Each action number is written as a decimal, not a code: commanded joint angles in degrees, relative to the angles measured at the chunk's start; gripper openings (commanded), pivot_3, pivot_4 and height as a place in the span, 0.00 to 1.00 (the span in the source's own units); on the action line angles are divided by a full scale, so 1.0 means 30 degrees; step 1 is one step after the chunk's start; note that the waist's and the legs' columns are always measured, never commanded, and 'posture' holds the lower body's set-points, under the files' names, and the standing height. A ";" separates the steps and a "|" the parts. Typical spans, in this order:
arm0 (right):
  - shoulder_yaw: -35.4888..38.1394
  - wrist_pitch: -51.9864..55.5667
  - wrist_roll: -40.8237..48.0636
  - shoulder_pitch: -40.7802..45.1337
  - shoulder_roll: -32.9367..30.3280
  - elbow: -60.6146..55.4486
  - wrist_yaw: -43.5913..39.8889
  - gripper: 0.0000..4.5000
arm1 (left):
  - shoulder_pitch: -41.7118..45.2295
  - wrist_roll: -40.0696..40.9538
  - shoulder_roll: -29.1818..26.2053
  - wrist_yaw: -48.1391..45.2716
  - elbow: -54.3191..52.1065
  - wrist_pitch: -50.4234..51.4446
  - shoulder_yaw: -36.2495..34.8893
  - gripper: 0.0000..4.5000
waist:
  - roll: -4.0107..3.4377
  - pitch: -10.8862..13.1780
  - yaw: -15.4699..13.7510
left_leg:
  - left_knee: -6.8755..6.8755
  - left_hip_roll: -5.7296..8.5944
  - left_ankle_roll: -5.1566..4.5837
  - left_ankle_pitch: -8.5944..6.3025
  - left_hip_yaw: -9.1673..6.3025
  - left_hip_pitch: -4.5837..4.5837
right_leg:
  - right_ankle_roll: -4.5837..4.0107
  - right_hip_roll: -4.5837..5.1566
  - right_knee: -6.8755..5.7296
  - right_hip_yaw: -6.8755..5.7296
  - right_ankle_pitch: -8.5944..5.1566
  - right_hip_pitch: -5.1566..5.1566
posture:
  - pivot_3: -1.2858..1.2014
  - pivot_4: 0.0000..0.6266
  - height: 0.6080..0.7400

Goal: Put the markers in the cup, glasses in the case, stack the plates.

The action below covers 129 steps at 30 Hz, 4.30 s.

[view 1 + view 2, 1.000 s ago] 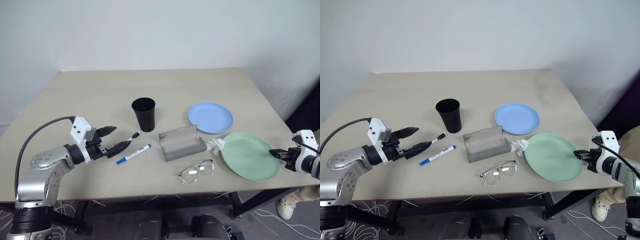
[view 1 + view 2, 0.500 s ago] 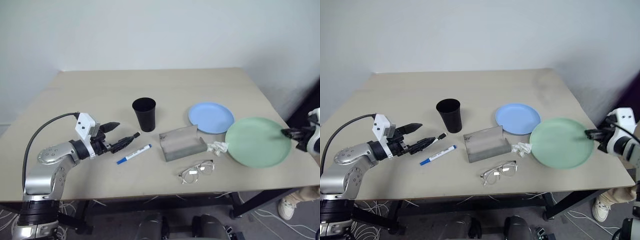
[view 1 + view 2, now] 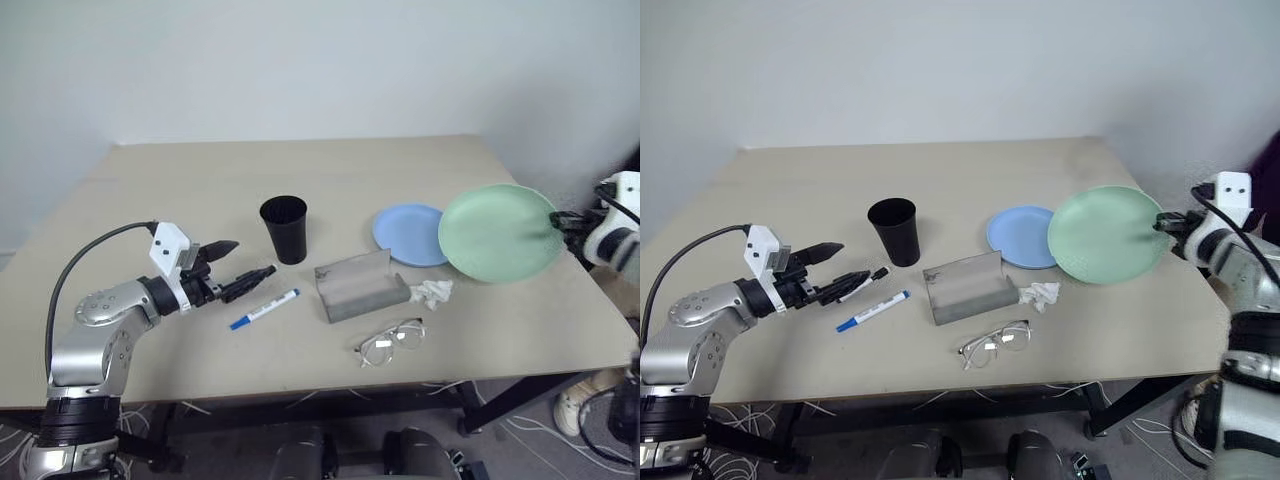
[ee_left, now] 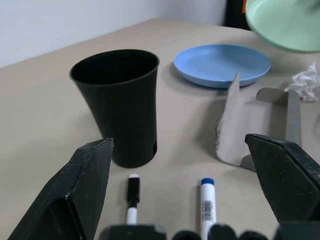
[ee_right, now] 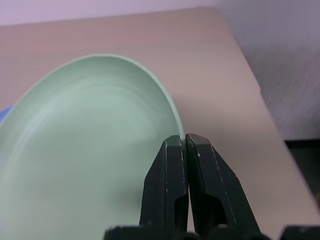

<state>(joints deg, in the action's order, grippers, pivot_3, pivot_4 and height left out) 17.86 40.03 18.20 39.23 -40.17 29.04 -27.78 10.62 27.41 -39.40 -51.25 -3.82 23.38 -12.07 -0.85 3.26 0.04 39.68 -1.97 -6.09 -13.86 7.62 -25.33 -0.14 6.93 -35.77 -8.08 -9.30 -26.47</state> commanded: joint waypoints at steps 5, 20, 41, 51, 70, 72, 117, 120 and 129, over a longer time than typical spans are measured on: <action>-0.0271 -0.2507 -0.1024 0.3834 0.2795 0.4218 0.3572 0.00 | 0.0094 0.0113 -0.0105 0.0407 -0.0818 -0.0172 -0.0490 1.00 | -0.0018 0.0000 -0.0032 | -0.0018 0.0009 0.0151 0.0086 0.0015 -0.0028 | -0.0021 -0.0010 -0.0018 0.0007 0.0015 -0.0020 | 0.52 0.00 0.72; -0.0505 -0.5248 -0.1394 0.6336 0.6384 0.8737 0.5866 0.00 | -0.0701 0.0431 0.0074 0.1161 -0.1744 0.0070 -0.0725 1.00 | -0.0032 -0.0007 0.0503 | -0.0047 0.0007 0.0223 0.0128 0.0054 -0.0036 | -0.0039 -0.0040 -0.0049 0.0040 0.0039 -0.0046 | 0.52 0.00 0.72; -0.1473 -0.4889 -0.1665 0.5882 0.6778 0.7637 0.4006 1.00 | -0.0437 0.0421 0.0156 0.1357 -0.1570 0.0039 -0.0555 1.00 | -0.0030 -0.0009 0.0894 | -0.0224 -0.0021 0.0306 0.0192 0.0178 0.0200 | -0.0083 -0.0078 -0.0083 0.0167 0.0065 0.0028 | 0.52 0.00 0.72; -0.4849 -0.1996 -0.1755 0.2442 0.2948 0.0930 -0.4141 1.00 | -0.0528 0.0495 0.0192 0.1347 -0.1615 0.0234 -0.0581 1.00 | -0.0021 -0.0012 0.0853 | -0.0233 -0.0023 0.0294 0.0185 0.0207 0.0211 | -0.0083 -0.0056 -0.0058 0.0200 0.0064 0.0014 | 0.52 0.00 0.72; -0.8717 0.0669 -0.1282 -0.2065 0.0146 -0.6562 -1.0861 1.00 | -0.0762 0.0523 0.0205 0.1412 -0.1592 0.0321 -0.0693 1.00 | 0.0006 -0.0001 0.0769 | -0.0222 -0.0092 0.0148 0.0096 0.0196 0.0234 | -0.0085 -0.0019 0.0000 0.0085 0.0063 0.0013 | 0.52 0.00 0.72; -0.9040 0.0520 -0.1474 -0.1946 0.0525 -0.6284 -1.0611 1.00 | -0.0775 0.0510 0.0220 0.1416 -0.1587 0.0306 -0.0683 1.00 | 0.0014 -0.0002 0.0763 | -0.0224 -0.0092 0.0148 0.0095 0.0196 0.0233 | -0.0085 -0.0015 0.0001 0.0081 0.0064 0.0012 | 0.52 0.00 0.72; -0.6907 -0.8813 -0.4609 0.8966 0.5186 1.0260 -0.4858 0.05 | 0.0274 -0.0169 0.0052 0.0978 -0.0746 -0.0082 -0.0096 1.00 | 0.0044 -0.0001 0.0400 | -0.0275 -0.0231 0.0347 0.0175 0.0321 0.0231 | -0.0167 -0.0006 -0.0001 -0.0120 0.0112 -0.0024 | 0.52 0.00 0.72; -0.6725 -0.9779 -0.4939 0.9564 0.5690 1.1849 -0.4290 0.22 | 0.0105 -0.0170 -0.0005 0.0923 -0.0834 -0.0065 -0.0214 1.00 | 0.0039 0.0002 0.0411 | -0.0278 -0.0222 0.0366 0.0173 0.0364 0.0218 | -0.0166 -0.0002 -0.0004 -0.0102 0.0114 -0.0043 | 0.52 0.00 0.72; -0.5663 -1.1089 -0.4853 1.0076 0.5182 1.2626 -0.4584 0.91 | -0.0250 -0.0419 0.0143 0.1372 -0.1893 0.0060 0.0060 1.00 | 0.0038 0.0002 0.0634 | -0.0278 -0.0225 0.0391 0.0172 0.0384 0.0237 | -0.0166 -0.0010 -0.0007 -0.0073 0.0114 -0.0033 | 0.52 0.00 0.72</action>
<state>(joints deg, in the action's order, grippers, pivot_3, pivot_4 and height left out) -0.50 8.11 3.25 67.69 -22.93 68.80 -40.54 9.43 26.53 -38.54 -47.64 -7.05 24.14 -11.86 -0.74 3.26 1.94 38.85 -2.64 -4.92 -13.34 8.77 -24.62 -0.64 6.91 -35.80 -8.30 -8.95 -26.58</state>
